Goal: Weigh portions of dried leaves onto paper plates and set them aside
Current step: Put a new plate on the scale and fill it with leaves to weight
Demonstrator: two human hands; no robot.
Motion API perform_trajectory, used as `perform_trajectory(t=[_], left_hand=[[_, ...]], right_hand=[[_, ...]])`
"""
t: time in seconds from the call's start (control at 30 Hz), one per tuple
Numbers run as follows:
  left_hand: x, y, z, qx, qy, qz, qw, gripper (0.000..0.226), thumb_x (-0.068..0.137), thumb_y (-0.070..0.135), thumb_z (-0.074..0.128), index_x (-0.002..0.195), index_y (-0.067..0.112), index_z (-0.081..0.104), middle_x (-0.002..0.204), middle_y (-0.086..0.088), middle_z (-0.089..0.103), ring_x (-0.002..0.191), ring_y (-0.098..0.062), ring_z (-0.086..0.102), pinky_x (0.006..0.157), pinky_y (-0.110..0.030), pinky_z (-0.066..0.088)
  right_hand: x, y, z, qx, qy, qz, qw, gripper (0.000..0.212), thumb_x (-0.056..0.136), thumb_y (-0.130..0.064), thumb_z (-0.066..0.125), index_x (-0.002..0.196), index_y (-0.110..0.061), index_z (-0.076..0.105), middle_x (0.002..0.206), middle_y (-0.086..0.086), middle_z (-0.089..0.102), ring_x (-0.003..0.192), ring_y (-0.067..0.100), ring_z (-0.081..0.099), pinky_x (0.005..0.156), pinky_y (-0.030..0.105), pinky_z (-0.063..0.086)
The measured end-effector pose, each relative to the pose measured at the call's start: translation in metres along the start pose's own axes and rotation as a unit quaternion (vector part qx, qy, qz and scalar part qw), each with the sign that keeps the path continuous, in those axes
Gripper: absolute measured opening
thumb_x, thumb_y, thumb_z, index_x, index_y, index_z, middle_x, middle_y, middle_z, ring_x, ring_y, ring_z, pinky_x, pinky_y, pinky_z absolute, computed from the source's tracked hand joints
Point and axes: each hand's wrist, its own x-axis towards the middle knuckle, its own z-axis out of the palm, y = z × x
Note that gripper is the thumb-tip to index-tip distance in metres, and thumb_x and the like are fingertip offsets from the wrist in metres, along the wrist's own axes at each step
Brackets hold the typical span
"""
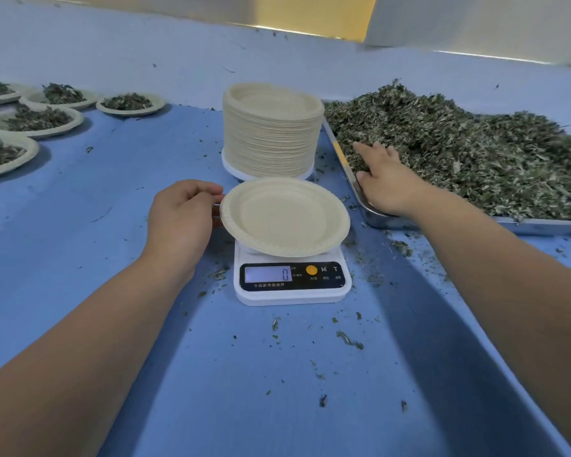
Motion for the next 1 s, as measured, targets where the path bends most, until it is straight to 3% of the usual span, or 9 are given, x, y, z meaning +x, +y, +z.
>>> perform_trajectory(t=[0.1,0.17,0.27,0.4,0.53,0.63,0.77,0.9,1.0], left_hand=[[0.002,-0.002,0.001,-0.007,0.0,-0.008,1.0,0.029,0.089,0.0,0.05,0.092,0.014,0.075,0.073,0.006,0.074,0.059,-0.002,0.067,0.054,-0.013,0.05],[0.002,-0.001,0.001,-0.007,-0.003,-0.009,1.0,0.028,0.089,0.0,0.05,0.092,0.014,0.075,0.072,0.007,0.074,0.06,-0.002,0.067,0.055,-0.013,0.05],[0.002,-0.002,0.0,-0.002,-0.004,-0.007,1.0,0.027,0.089,0.002,0.051,0.092,0.015,0.075,0.074,0.009,0.075,0.062,-0.001,0.068,0.057,-0.015,0.052],[0.003,-0.003,0.001,0.006,-0.004,-0.01,1.0,0.026,0.09,0.005,0.053,0.091,0.019,0.075,0.077,0.009,0.076,0.067,-0.003,0.069,0.067,-0.023,0.053],[0.002,-0.003,0.001,0.016,-0.009,-0.006,1.0,0.024,0.09,0.007,0.055,0.091,0.021,0.075,0.081,0.006,0.076,0.068,-0.004,0.068,0.07,-0.026,0.053],[0.001,-0.002,0.001,0.027,-0.009,0.0,1.0,0.024,0.089,0.008,0.056,0.089,0.023,0.075,0.079,0.007,0.075,0.067,-0.003,0.066,0.069,-0.025,0.052],[0.0,-0.001,0.001,0.033,-0.01,-0.003,0.999,0.024,0.089,0.008,0.058,0.087,0.024,0.075,0.075,0.009,0.074,0.066,-0.004,0.065,0.07,-0.027,0.052],[0.0,0.001,0.001,0.033,-0.006,-0.006,0.999,0.024,0.09,0.008,0.056,0.088,0.023,0.075,0.077,0.009,0.074,0.067,-0.005,0.066,0.077,-0.032,0.057],[-0.001,0.002,0.001,0.025,-0.004,-0.003,1.0,0.029,0.091,0.005,0.049,0.089,0.019,0.075,0.08,0.006,0.074,0.063,0.0,0.066,0.074,-0.03,0.057]], right_hand=[[0.032,0.009,0.005,-0.135,0.008,0.028,0.99,0.06,0.107,-0.034,0.04,0.159,-0.037,0.011,0.169,0.006,-0.003,0.154,0.035,-0.01,0.117,0.07,0.01],[0.043,0.015,0.012,-0.217,-0.028,0.049,0.974,0.059,0.107,-0.038,0.034,0.158,-0.043,0.006,0.169,0.003,-0.009,0.154,0.034,-0.013,0.115,0.072,0.004],[0.052,0.019,0.02,-0.208,-0.099,0.071,0.971,0.056,0.108,-0.034,0.024,0.159,-0.042,0.002,0.169,0.005,-0.011,0.154,0.036,-0.01,0.119,0.068,0.006],[0.055,0.021,0.016,-0.183,-0.125,0.064,0.973,0.056,0.109,-0.037,0.022,0.161,-0.035,0.002,0.167,0.016,0.01,0.15,0.043,0.017,0.12,0.056,0.02],[0.049,0.019,0.011,-0.188,-0.13,0.054,0.972,0.056,0.109,-0.042,0.026,0.161,-0.032,0.007,0.158,0.021,0.026,0.138,0.044,0.037,0.113,0.053,0.033],[0.041,0.014,0.006,-0.208,-0.122,0.037,0.97,0.052,0.109,-0.036,0.031,0.159,-0.029,0.018,0.15,0.021,0.037,0.128,0.044,0.044,0.107,0.052,0.039],[0.029,0.005,-0.003,-0.216,-0.097,-0.011,0.971,0.037,0.104,-0.021,0.046,0.141,-0.02,0.047,0.121,0.014,0.063,0.094,0.033,0.059,0.083,0.043,0.051],[0.018,0.007,-0.013,-0.192,-0.023,-0.022,0.981,0.035,0.104,-0.023,0.051,0.139,-0.021,0.052,0.119,0.015,0.066,0.086,0.028,0.057,0.077,0.038,0.053],[0.015,0.01,-0.025,-0.131,0.075,-0.037,0.988,0.038,0.104,-0.026,0.052,0.142,-0.024,0.05,0.119,0.015,0.067,0.071,0.02,0.06,0.063,0.03,0.046]])
